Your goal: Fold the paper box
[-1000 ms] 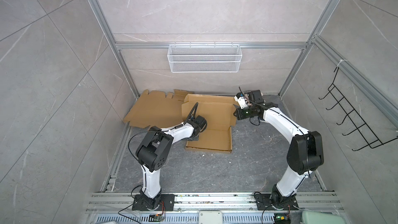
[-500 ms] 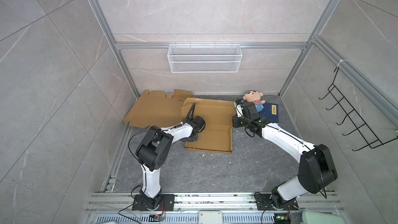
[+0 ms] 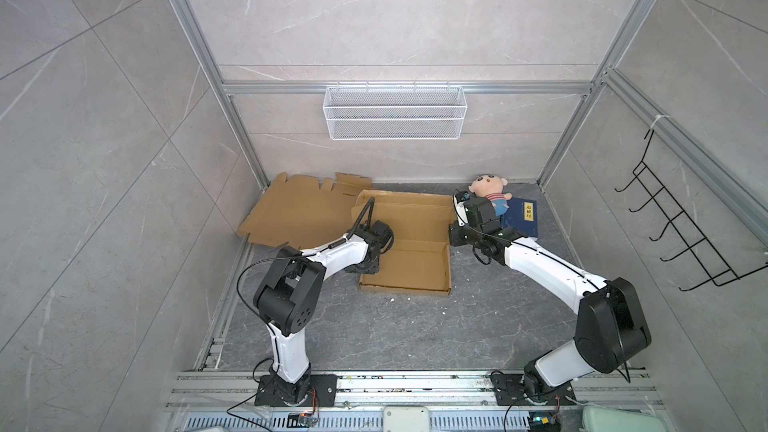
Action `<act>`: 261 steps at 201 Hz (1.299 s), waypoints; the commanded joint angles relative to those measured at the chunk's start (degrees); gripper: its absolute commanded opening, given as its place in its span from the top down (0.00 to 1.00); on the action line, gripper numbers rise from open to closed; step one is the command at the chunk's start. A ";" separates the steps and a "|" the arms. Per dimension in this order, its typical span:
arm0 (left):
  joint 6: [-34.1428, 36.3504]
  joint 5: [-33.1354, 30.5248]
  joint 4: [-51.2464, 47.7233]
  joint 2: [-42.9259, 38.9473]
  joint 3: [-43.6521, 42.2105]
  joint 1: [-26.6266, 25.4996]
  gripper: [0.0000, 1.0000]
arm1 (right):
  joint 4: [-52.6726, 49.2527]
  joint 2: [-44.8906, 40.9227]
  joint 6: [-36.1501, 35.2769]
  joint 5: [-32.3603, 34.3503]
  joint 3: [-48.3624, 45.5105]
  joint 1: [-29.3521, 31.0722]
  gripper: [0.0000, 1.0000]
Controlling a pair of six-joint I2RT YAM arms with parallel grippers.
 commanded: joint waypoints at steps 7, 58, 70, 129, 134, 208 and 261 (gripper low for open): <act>2.42 0.86 -2.69 -5.38 3.58 0.18 0.48 | -1.25 1.32 -1.58 2.52 -0.03 -0.18 1.00; 4.22 2.13 -3.77 -7.20 5.82 0.13 0.47 | -1.37 1.75 -1.81 2.44 0.34 -0.15 1.00; 6.38 1.16 -3.94 -9.81 6.37 0.24 0.47 | -1.52 1.82 -2.04 2.41 0.36 -0.14 1.00; 20.48 17.01 9.67 -26.25 -1.97 12.67 0.36 | -1.54 1.42 -2.86 1.97 0.48 -0.15 1.00; 20.82 20.29 11.08 -26.68 -2.73 14.73 0.36 | -1.50 1.32 -3.05 1.89 0.38 -0.17 1.00; 24.56 48.76 23.85 -16.55 -2.02 24.64 0.34 | -1.39 0.96 -4.26 0.76 0.51 -0.15 1.00; 29.25 54.51 29.50 -10.86 -0.43 24.91 0.39 | -1.02 1.31 -4.10 -0.27 0.58 -0.15 1.00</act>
